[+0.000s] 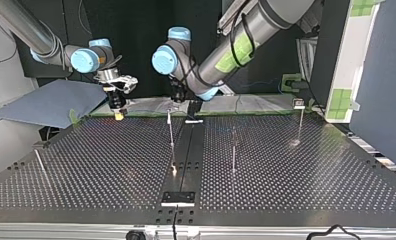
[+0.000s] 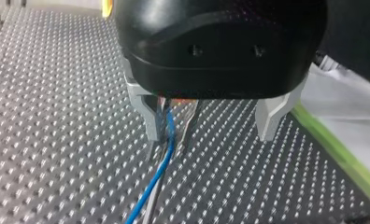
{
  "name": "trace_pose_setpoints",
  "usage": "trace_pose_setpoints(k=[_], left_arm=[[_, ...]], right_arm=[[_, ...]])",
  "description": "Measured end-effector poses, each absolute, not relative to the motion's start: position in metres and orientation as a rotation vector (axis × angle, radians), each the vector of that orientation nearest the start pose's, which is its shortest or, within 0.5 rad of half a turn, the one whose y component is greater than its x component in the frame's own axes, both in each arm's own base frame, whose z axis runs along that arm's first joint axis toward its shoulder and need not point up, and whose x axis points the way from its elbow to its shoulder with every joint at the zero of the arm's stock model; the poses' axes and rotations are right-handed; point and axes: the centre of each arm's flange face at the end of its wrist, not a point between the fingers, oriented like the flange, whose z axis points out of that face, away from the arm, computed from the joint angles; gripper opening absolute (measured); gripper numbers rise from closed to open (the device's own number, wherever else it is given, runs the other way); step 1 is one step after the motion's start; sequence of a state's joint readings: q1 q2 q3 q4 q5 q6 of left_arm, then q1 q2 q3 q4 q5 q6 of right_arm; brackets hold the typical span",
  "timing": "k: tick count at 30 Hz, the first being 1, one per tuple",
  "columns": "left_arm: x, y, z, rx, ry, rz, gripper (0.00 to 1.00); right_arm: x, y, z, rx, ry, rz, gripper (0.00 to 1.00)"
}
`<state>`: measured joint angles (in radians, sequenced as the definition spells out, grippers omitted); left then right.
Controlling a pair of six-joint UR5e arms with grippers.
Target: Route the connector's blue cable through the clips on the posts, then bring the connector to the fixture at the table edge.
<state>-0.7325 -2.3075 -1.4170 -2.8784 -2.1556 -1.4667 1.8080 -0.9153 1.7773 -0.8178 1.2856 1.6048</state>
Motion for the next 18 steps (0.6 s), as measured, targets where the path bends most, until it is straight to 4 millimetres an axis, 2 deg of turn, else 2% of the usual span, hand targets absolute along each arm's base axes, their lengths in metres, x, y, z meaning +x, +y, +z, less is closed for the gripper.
trace_pose_setpoints(k=[9, 18], left_arm=[[0.419, -0.507, 0.128, 0.369, 1.802, 0.039, 1.0], [0.426, -0.512, 0.131, 0.269, 1.76, -0.058, 1.0]], right_arm=[[0.3, -0.55, 0.098, 1.621, -0.978, 1.593, 0.0], [0.301, -0.549, 0.097, 1.626, -0.976, 1.596, 0.0]])
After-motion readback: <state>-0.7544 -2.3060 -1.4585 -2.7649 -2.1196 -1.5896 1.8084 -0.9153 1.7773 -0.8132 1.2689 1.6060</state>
